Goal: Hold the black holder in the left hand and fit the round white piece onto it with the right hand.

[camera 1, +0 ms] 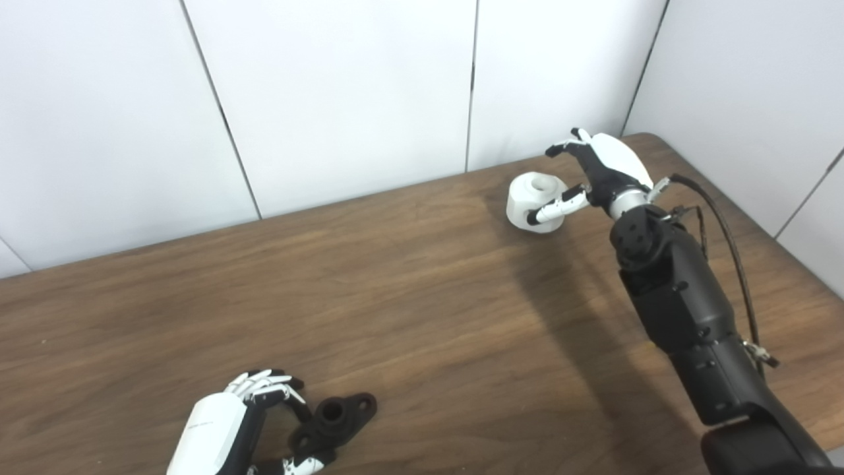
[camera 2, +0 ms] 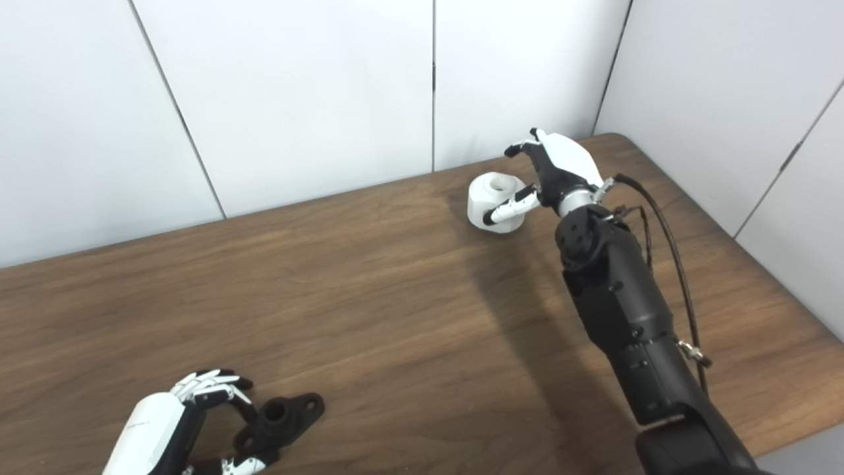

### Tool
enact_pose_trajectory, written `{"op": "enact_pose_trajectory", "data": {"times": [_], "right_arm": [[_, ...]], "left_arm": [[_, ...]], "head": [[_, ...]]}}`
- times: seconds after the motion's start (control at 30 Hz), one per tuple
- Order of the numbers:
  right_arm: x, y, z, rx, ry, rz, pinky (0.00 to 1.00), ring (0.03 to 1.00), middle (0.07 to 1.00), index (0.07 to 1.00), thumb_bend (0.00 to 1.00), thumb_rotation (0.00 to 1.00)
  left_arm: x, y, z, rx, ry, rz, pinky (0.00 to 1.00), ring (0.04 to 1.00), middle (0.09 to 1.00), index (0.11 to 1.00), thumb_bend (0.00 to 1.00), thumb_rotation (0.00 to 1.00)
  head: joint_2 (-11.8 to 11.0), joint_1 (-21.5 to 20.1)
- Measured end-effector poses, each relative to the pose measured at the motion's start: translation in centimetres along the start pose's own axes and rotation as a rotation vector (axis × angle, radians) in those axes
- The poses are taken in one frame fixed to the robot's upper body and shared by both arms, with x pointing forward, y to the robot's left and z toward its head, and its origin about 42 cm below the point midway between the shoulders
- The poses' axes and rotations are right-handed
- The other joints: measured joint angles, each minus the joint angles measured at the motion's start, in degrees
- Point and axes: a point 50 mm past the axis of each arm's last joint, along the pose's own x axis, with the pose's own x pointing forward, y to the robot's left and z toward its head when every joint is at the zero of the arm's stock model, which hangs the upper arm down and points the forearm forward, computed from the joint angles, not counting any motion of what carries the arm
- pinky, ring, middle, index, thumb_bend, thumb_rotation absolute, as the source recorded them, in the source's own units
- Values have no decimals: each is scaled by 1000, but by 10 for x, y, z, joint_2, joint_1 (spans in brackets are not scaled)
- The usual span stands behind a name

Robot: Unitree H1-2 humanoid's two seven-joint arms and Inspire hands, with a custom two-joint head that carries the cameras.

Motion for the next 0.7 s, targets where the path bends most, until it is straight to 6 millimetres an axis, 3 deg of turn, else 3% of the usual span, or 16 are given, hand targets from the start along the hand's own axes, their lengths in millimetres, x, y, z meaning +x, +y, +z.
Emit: {"op": "enact_pose_trajectory", "data": {"times": [0.7], "right_arm": [[12, 1, -10, -47, 68, 14, 1000, 1000, 974, 757, 970, 269]], "left_arm": [[0, 0, 0, -2, 0, -1, 894, 827, 735, 485, 518, 40]], "head": [[-2, -2]]}}
